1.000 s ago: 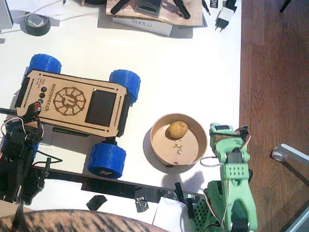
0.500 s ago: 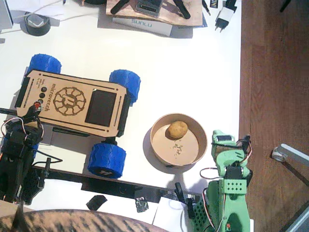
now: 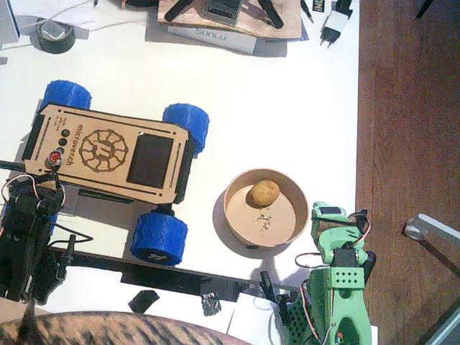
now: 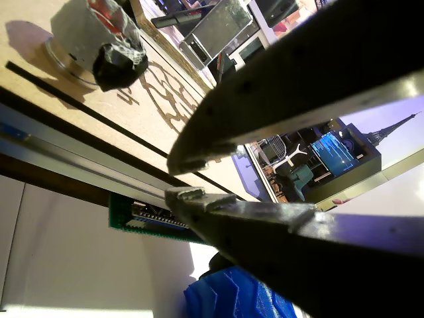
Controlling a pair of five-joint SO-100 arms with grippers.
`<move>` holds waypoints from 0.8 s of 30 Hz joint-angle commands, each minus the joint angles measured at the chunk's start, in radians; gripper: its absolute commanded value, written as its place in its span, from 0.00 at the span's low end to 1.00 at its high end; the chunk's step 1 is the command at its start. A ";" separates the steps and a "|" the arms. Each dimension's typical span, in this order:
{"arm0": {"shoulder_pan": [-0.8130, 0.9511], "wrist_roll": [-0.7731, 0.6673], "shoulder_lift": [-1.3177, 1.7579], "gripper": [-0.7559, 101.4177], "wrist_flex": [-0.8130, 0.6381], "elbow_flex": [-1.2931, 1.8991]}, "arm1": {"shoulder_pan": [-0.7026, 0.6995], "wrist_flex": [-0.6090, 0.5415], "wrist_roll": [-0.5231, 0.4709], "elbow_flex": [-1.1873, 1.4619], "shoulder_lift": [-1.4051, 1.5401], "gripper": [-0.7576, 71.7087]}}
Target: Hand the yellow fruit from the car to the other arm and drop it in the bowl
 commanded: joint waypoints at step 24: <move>-0.008 0.011 0.091 0.03 0.006 0.097 | 0.029 0.026 0.031 0.061 -0.005 0.01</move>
